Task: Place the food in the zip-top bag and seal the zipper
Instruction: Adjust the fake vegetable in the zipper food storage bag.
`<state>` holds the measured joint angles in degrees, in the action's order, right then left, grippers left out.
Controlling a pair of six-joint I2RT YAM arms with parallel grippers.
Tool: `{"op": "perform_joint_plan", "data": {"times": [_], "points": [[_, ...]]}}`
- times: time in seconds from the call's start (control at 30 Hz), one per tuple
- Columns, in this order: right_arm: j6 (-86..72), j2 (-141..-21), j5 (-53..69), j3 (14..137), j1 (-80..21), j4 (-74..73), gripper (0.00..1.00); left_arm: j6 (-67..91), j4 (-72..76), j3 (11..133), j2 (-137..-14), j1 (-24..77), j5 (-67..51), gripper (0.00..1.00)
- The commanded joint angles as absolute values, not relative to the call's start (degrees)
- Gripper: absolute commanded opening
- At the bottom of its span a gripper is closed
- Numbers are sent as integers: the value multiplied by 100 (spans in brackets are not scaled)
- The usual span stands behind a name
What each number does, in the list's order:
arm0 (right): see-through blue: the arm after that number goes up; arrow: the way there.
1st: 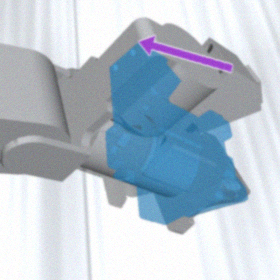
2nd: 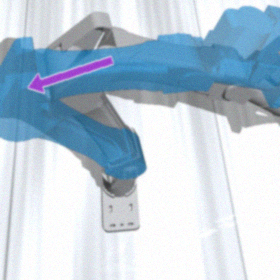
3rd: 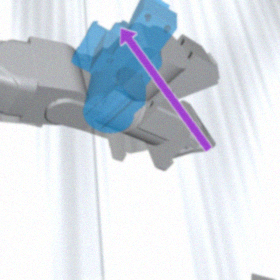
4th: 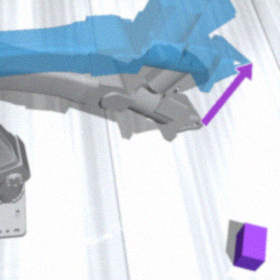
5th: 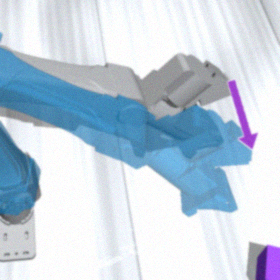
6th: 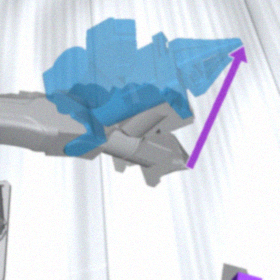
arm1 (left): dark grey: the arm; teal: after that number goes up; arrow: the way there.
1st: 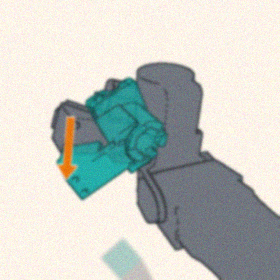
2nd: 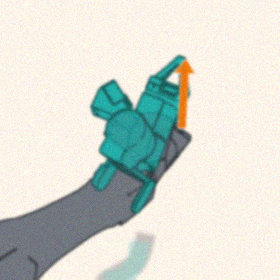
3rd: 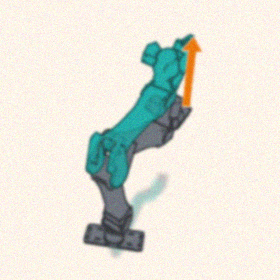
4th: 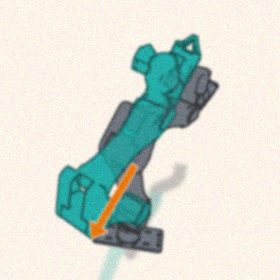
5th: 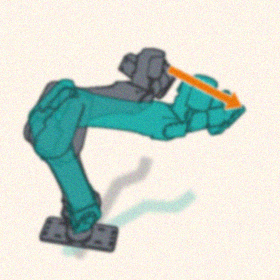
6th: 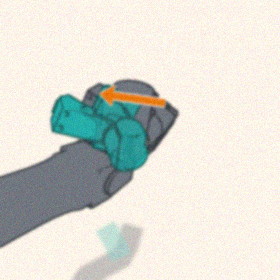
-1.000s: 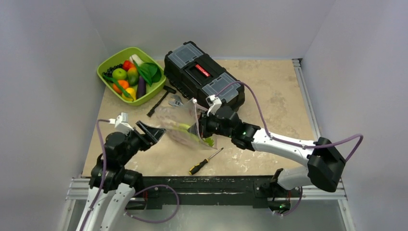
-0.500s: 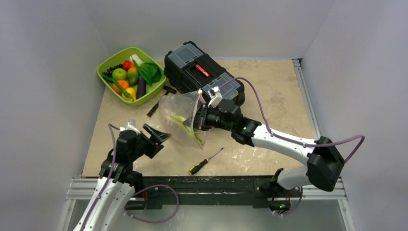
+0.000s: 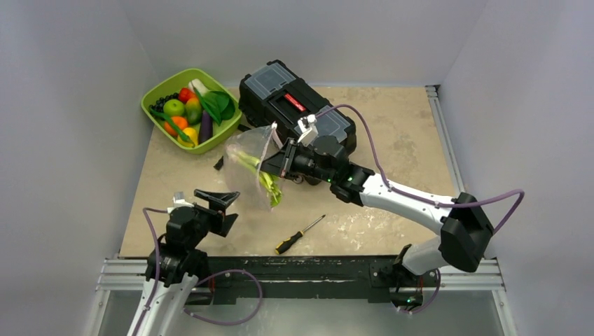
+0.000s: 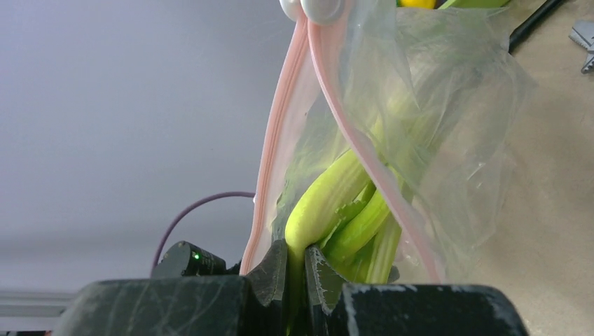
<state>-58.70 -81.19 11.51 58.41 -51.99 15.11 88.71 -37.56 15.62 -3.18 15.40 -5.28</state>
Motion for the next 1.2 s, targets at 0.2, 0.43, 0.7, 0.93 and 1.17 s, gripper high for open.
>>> {"op": "perform_joint_plan", "data": {"times": [0.2,0.43,0.7,0.93,1.17], "points": [[-6372,-8514,951,6249,-5168,2330,0,9531,-2971,1369,-1173,1515,-784,93],[-6603,-8475,717,6059,-5168,2508,0,9638,-2221,1088,-1388,1516,-905,92],[-6515,-8375,549,6113,-5184,2322,0,9630,-1117,610,-1254,1520,-356,63],[-6162,-8209,155,5985,-5254,2060,0,9149,658,213,-1587,1512,-25,19],[-5655,-8304,-243,6171,-5417,1821,0,9066,192,509,-1562,1521,-560,0]]}}
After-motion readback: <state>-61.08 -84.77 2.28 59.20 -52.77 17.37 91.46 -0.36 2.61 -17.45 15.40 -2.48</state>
